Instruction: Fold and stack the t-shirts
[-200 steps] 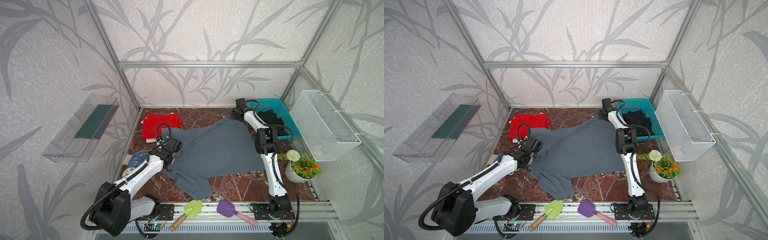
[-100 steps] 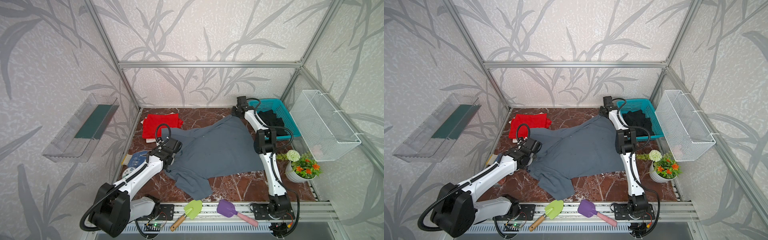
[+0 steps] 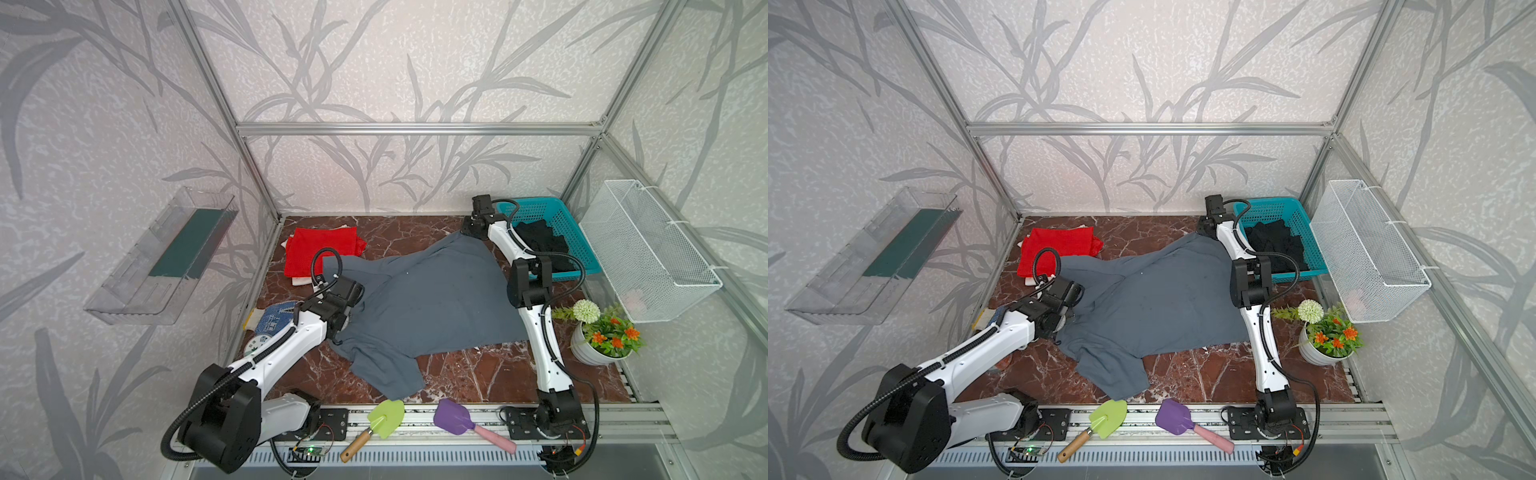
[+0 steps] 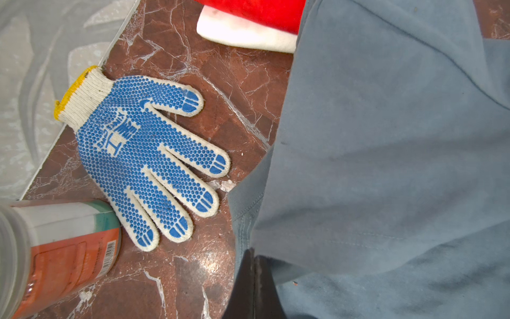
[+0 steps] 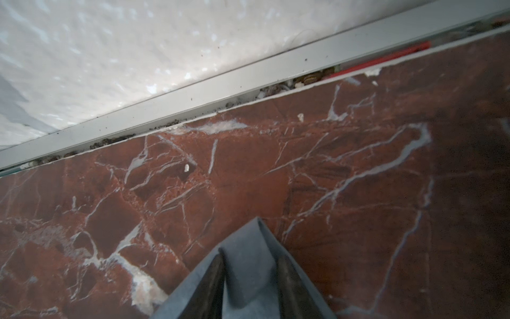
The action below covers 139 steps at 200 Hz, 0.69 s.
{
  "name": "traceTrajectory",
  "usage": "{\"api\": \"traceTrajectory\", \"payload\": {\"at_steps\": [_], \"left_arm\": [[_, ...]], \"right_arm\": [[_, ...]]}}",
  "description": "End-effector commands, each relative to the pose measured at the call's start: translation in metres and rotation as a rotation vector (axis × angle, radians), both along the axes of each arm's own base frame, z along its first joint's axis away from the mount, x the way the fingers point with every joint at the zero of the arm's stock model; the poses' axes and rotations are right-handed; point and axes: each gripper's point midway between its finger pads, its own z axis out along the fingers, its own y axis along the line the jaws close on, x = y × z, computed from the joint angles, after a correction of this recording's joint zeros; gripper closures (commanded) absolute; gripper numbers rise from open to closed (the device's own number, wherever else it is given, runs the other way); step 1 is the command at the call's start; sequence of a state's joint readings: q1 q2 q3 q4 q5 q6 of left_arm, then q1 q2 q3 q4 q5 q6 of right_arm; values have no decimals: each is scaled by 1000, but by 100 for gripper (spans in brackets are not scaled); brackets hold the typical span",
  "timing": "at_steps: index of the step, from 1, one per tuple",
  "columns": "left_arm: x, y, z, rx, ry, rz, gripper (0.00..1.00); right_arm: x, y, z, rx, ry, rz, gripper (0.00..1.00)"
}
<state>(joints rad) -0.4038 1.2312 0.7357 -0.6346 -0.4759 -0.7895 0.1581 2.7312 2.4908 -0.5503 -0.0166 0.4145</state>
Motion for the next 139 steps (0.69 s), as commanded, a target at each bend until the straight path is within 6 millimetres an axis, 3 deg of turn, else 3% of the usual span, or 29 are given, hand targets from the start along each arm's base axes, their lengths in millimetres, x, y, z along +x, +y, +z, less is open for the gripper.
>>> {"api": "traceTrajectory", "payload": {"at_steps": [1, 36, 69, 99, 139], "left_arm": [[-3, 4, -7, 9, 21, 24, 100], [-1, 4, -5, 7, 14, 25, 100], [-1, 4, -2, 5, 0, 26, 100], [6, 1, 4, -1, -34, 5, 100], [36, -10, 31, -15, -118, -79, 100]], "right_arm": [[-10, -3, 0, -16, 35, 7, 66], [-6, -1, 2, -9, 23, 5, 82], [-2, -2, 18, -13, -8, 11, 92], [3, 3, 47, -5, -52, 35, 97], [1, 0, 99, -34, -99, 54, 99]]}}
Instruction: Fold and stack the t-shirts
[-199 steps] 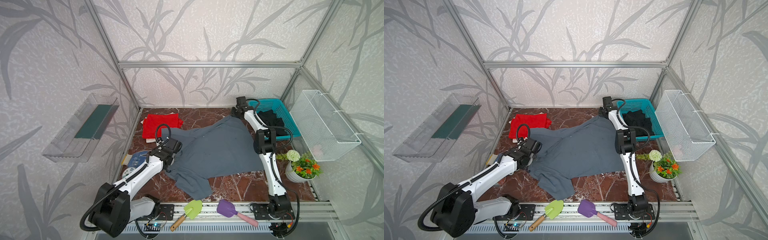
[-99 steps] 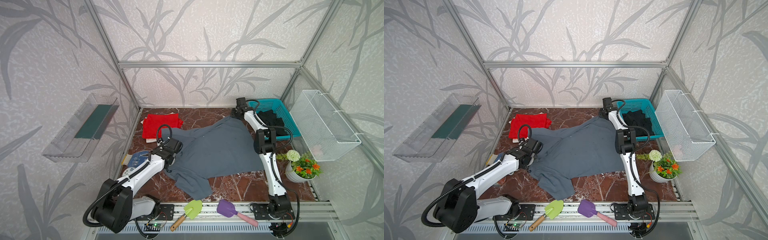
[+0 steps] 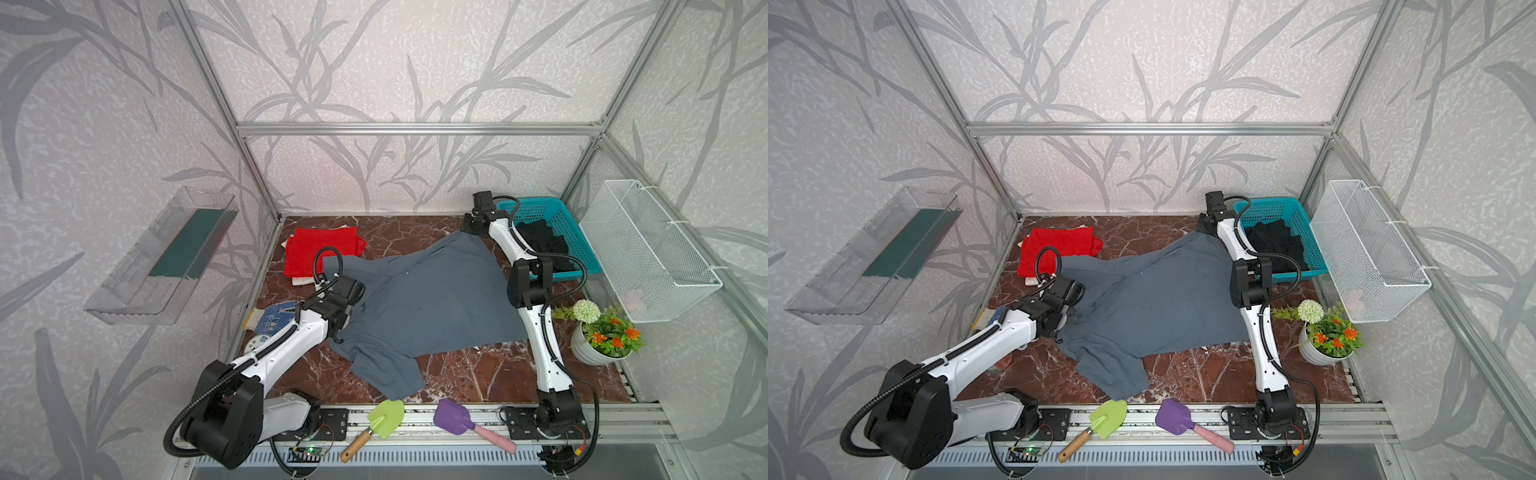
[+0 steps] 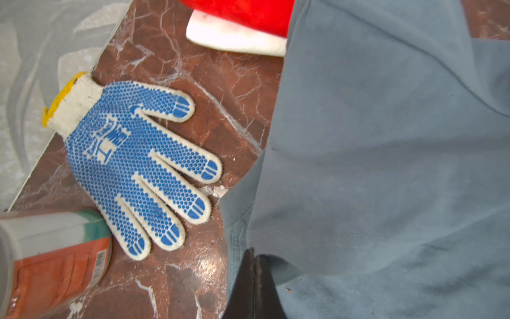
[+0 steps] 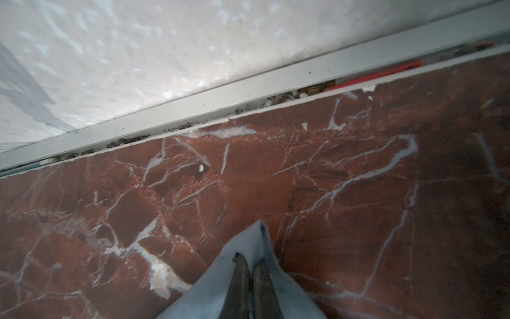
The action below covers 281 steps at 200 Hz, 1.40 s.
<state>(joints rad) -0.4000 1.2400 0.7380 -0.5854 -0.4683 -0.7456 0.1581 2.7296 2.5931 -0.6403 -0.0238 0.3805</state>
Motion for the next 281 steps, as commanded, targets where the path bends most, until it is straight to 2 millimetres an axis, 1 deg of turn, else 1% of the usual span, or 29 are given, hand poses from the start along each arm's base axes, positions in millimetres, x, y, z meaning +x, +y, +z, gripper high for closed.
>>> {"api": "traceTrajectory", "payload": {"at_steps": [1, 17, 32, 48, 53, 66, 79, 94, 116, 129, 146, 171, 199, 234, 252, 268, 273, 281], "left_arm": [[27, -6, 29, -17, -97, -48, 100], [45, -8, 40, -56, -119, -69, 100], [64, -7, 48, -96, -137, -93, 100], [84, -2, 51, -147, -146, -117, 100], [90, 1, 53, -158, -150, -121, 100], [99, 5, 58, -179, -151, -132, 100], [104, 10, 66, -223, -198, -116, 100], [106, 14, 75, -276, -250, -98, 100], [101, 26, 92, -289, -311, -52, 100], [99, 32, 101, -310, -348, -28, 100], [94, 36, 109, -319, -367, -12, 100], [87, 41, 114, -310, -376, 11, 100], [82, 41, 114, -304, -356, 12, 100], [81, 42, 114, -298, -333, 15, 100], [84, 42, 115, -297, -318, 17, 100], [94, 43, 118, -287, -315, 15, 100], [97, 45, 121, -275, -315, 18, 100], [104, 48, 124, -254, -313, 23, 100]], "right_arm": [[-1, -2, 73, -21, -84, 24, 99], [-8, -7, 94, -46, -91, 26, 99], [-16, -11, 107, -47, -82, 17, 100], [-23, -12, 122, -58, -91, 36, 100], [-25, -15, 126, -75, -90, 34, 100], [-31, -26, 137, -121, -92, 20, 100], [-34, -35, 141, -129, -86, 22, 100], [-37, -44, 141, -105, -70, 17, 100], [-42, -60, 138, -69, -39, -17, 100], [-44, -64, 139, -71, -37, -22, 100], [-44, -62, 143, -62, -49, -16, 100], [-41, -58, 145, -35, -68, -4, 100], [-37, -51, 145, -14, -82, 26, 100], [-30, -51, 140, 1, -108, 33, 100], [-21, -49, 134, 41, -126, 24, 99], [-9, -46, 132, 81, -162, 26, 99], [-5, -45, 129, 88, -163, 27, 99], [2, -45, 133, 95, -185, 23, 99]]}}
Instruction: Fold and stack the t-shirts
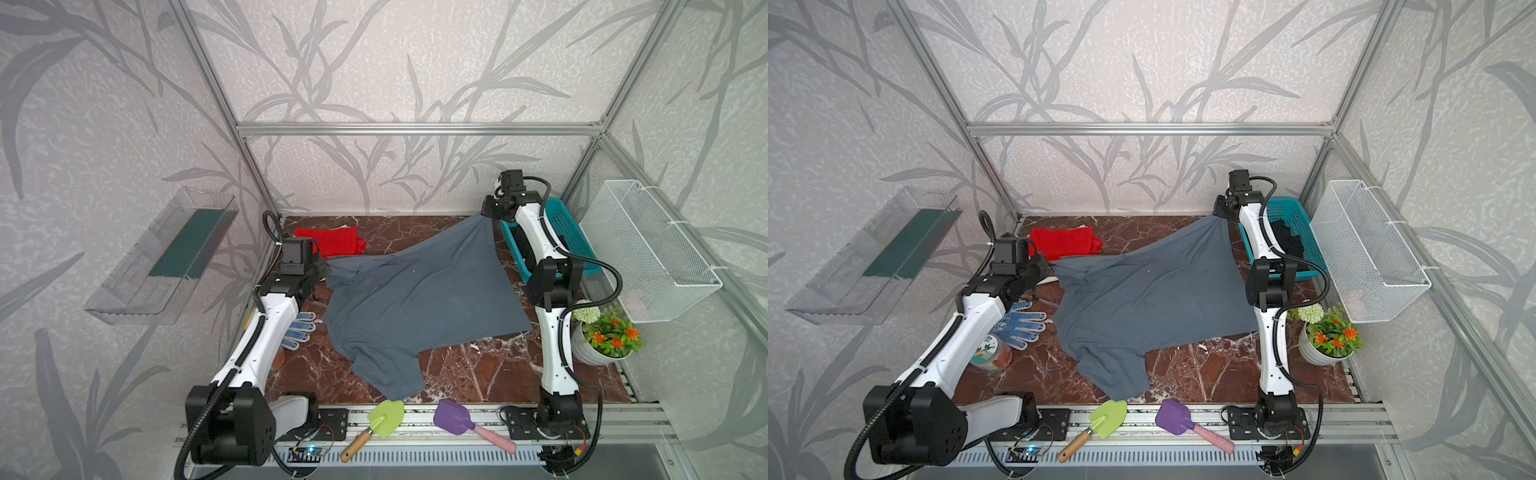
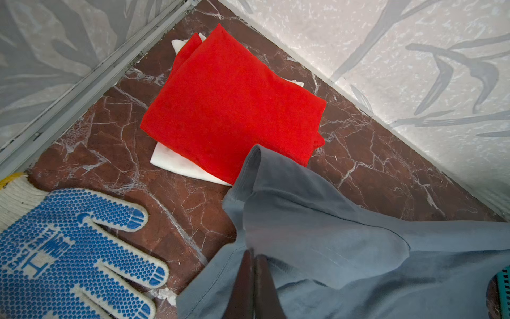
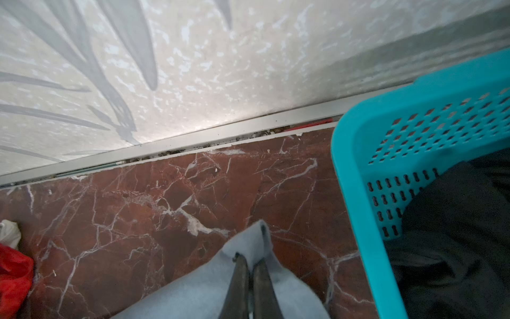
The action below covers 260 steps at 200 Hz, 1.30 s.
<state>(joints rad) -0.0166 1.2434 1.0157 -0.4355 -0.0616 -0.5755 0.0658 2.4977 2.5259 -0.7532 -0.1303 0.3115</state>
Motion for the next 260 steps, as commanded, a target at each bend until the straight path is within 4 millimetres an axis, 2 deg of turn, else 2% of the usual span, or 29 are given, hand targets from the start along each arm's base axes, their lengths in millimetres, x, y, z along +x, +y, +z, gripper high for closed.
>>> {"api": "traceTrajectory", "payload": {"at_steps": [1, 24, 51, 56, 57, 83, 106, 141, 164, 189, 230, 260], "left_arm": [[16, 10, 17, 53, -7, 22, 100], [48, 19, 33, 123, -19, 28, 100], [101, 20, 48, 163, -25, -2, 100], [111, 20, 47, 166, -9, -12, 100], [112, 20, 40, 168, 9, -16, 100], [154, 16, 50, 173, 8, -45, 100], [175, 12, 68, 156, -51, -57, 100], [190, 8, 105, 148, -167, -68, 100], [188, 3, 116, 141, -153, -104, 100], [173, 0, 104, 111, -109, -102, 100], [127, 4, 87, 80, -43, -53, 100], [91, -1, 61, 10, 16, -30, 100]], "right_arm": [[26, 1, 29, 60, -131, -10, 99], [40, 1, 30, 91, -165, -29, 99], [48, 1, 35, 104, -211, -39, 99], [49, 0, 34, 104, -214, -41, 99], [49, 0, 34, 104, -215, -40, 99], [52, 3, 36, 120, -247, -26, 99], [54, 4, 35, 113, -254, -19, 99], [56, 7, 36, 124, -263, -5, 99], [57, 8, 36, 134, -269, 1, 99], [57, 9, 32, 132, -266, 4, 99], [51, 9, 17, 115, -217, 23, 99], [43, 5, 4, 95, -182, 31, 98]]}}
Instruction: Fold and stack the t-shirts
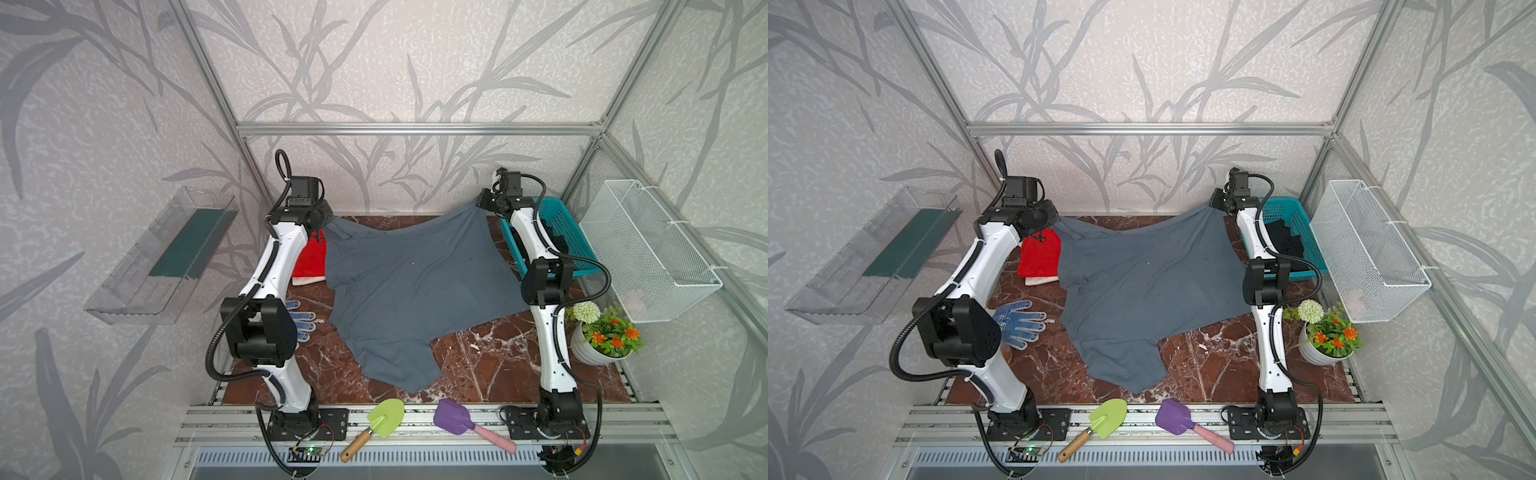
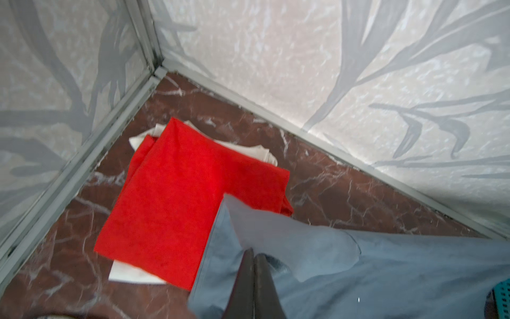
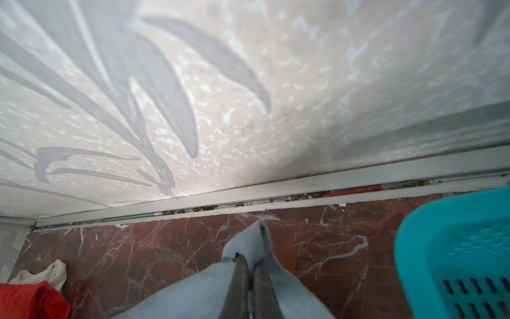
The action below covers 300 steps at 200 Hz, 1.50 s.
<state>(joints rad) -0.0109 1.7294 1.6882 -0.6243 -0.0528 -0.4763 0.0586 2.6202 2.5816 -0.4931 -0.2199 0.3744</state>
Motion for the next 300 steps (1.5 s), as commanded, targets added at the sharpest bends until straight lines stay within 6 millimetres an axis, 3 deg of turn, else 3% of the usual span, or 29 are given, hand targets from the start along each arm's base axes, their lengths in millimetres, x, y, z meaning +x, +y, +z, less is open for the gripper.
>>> {"api": "traceTrajectory", "payload": {"at_steps": [1, 48, 109, 179, 208, 233, 247, 249, 260, 274, 300], "left_arm": [[-32, -1, 4, -60, 4, 39, 100], [-83, -16, -38, -173, 90, 60, 100], [-136, -37, -53, -218, 147, 51, 100], [-191, -57, -97, -198, 253, 48, 100], [-212, -60, -108, -191, 279, 58, 100], [-227, -55, -130, -157, 329, 71, 100], [-235, -51, -139, -139, 344, 74, 100], [-235, -50, -141, -137, 345, 73, 99], [-242, -50, -148, -130, 357, 66, 86], [-247, -48, -152, -123, 356, 63, 70], [-247, -41, -146, -85, 326, 61, 66]], "right_arm": [[-7, -9, 10, -23, -6, 8, 99], [-25, -25, -10, -17, 72, -5, 98], [-58, -44, -22, -83, 156, -66, 98], [-76, -45, -38, -99, 184, -62, 98], [-79, -46, -41, -113, 190, -84, 98], [-85, -48, -46, -154, 209, -113, 97], [-89, -49, -43, -189, 196, -133, 93], [-89, -49, -41, -192, 190, -132, 89], [-91, -44, -33, -214, 156, -120, 68], [-93, -36, -18, -273, 107, -109, 53], [-101, -12, 14, -375, 35, -83, 48]]}}
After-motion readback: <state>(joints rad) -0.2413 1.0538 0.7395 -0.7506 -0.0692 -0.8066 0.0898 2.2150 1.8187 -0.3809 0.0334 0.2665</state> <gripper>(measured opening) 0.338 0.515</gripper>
